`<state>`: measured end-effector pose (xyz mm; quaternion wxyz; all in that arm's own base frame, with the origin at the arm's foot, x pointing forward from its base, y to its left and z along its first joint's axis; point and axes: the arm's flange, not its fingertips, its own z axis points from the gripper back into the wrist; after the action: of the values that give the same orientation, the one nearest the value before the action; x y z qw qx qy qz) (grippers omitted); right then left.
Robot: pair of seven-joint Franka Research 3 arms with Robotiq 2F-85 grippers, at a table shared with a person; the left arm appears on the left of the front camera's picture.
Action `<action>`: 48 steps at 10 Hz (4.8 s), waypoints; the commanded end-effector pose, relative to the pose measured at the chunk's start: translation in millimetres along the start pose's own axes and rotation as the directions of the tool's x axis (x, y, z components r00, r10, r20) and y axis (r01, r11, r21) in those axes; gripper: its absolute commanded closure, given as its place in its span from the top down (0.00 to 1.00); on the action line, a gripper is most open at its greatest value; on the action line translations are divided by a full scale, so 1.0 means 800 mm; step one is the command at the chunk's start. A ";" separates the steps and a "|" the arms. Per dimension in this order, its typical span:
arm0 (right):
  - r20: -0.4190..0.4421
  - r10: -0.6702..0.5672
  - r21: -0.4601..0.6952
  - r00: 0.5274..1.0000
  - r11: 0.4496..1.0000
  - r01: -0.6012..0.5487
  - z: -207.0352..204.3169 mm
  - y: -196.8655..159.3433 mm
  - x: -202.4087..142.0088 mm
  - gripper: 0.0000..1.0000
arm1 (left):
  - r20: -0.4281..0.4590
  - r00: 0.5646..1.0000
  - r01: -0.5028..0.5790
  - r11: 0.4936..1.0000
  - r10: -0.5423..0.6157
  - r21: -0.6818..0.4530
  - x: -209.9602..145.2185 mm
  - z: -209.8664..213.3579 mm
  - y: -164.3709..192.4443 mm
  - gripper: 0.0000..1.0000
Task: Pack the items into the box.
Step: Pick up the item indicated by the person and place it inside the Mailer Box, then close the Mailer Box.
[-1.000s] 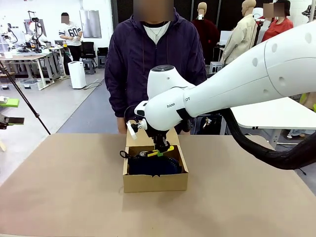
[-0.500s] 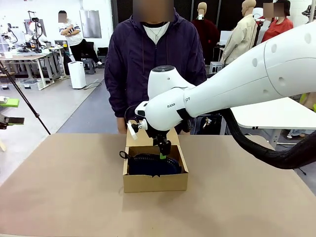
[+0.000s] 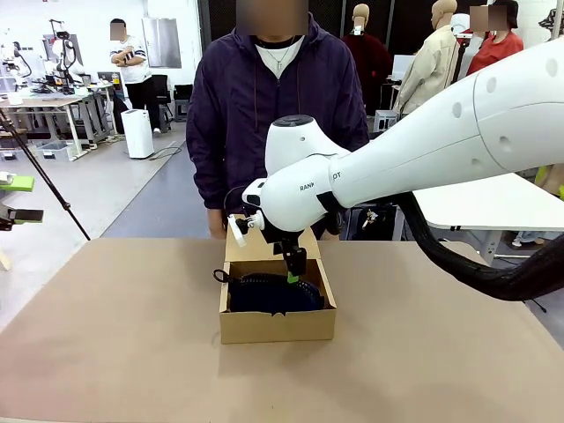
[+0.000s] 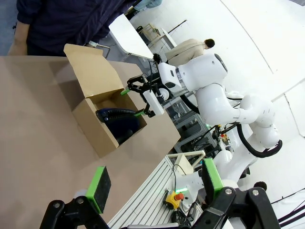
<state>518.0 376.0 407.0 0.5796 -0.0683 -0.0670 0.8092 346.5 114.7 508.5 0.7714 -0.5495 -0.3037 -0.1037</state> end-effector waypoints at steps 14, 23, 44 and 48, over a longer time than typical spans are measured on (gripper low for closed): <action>0.354 -0.601 0.909 -0.717 0.041 0.414 0.225 0.411 -0.438 1.00 | -0.017 1.000 -0.006 1.000 0.006 -0.002 -0.001 0.005 -0.002 1.00; 0.171 -0.918 0.889 -0.357 -0.013 0.457 0.198 0.430 -0.456 1.00 | -0.017 1.000 -0.006 1.000 0.006 -0.002 -0.001 0.005 -0.002 1.00; 0.164 -0.916 0.891 -0.367 -0.022 0.453 0.196 0.429 -0.451 1.00 | 0.000 1.000 -0.001 1.000 0.001 0.000 0.000 0.000 0.000 1.00; 0.340 -0.909 0.826 -0.240 0.167 0.539 0.120 0.294 -0.399 1.00 | -0.059 0.998 0.009 0.997 -0.004 0.076 0.040 -0.126 0.069 1.00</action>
<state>342.4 -14.7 481.6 0.8204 0.5203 -0.1857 0.1474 406.1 45.7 472.4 0.8019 -0.5196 -0.2714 -0.1157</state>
